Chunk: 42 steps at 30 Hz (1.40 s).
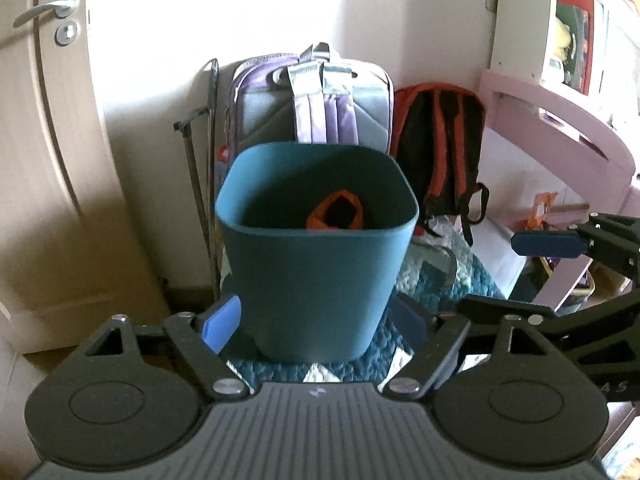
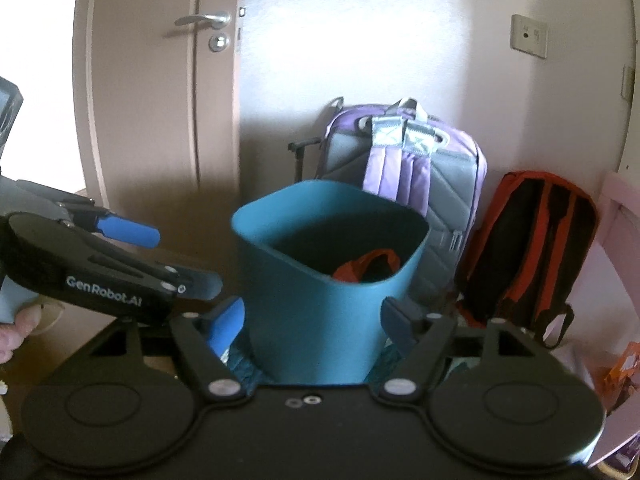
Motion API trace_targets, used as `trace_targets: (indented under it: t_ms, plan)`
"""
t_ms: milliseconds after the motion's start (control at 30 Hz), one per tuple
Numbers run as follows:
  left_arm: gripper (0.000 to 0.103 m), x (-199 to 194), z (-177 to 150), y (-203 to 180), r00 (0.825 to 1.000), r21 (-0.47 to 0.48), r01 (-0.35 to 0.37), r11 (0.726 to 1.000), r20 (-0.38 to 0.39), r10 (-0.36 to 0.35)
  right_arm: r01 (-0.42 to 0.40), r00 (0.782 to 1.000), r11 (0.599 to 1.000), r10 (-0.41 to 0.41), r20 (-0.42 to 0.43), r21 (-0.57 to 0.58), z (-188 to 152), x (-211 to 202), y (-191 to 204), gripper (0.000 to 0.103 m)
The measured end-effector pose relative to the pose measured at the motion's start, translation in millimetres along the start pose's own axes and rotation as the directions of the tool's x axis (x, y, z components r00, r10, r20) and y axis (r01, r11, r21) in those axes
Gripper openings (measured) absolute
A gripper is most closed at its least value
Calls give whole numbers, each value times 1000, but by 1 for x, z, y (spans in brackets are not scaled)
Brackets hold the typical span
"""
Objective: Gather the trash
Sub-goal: 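Lower both tools back toward the foil and packet on the floor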
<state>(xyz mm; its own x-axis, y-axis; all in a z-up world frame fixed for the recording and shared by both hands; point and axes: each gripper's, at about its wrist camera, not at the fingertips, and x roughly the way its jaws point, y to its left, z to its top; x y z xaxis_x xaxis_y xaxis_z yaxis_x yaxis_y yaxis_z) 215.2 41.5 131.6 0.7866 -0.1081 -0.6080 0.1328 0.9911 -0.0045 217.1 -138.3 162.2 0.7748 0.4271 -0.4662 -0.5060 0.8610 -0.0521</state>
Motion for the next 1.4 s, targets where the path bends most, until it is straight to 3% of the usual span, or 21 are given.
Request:
trace_targets:
  t_ms: [200, 400, 667, 867, 967, 1133, 1333, 1400]
  plan:
    - [88, -1, -47, 5, 999, -39, 26, 999, -20, -27, -46, 998, 998, 48, -40, 44, -37, -2, 10, 76]
    - [97, 34, -107, 11, 993, -124, 40, 991, -106, -53, -91, 987, 991, 103, -124, 100, -87, 24, 13, 77]
    - [97, 125, -189, 36, 952, -214, -68, 975, -305, -1, -69, 959, 977, 121, -257, 202, -155, 95, 6, 77]
    - [97, 207, -246, 62, 870, -286, -182, 941, -492, 18, -31, 900, 968, 135, -415, 249, -213, 170, 10, 77]
    - [97, 241, -274, 72, 840, -310, -231, 922, -542, 28, 5, 869, 949, 152, -471, 315, -245, 212, 9, 77]
    - [97, 293, -313, 82, 791, -342, -327, 881, -609, 57, 95, 835, 893, 168, -523, 439, -294, 276, 1, 77]
    - [97, 361, -360, 87, 681, -343, -365, 866, -732, -2, 203, 788, 815, 193, -585, 542, -345, 345, -9, 77]
    - [97, 380, -373, 92, 658, -344, -385, 857, -753, -7, 219, 772, 814, 193, -606, 539, -357, 364, -8, 77]
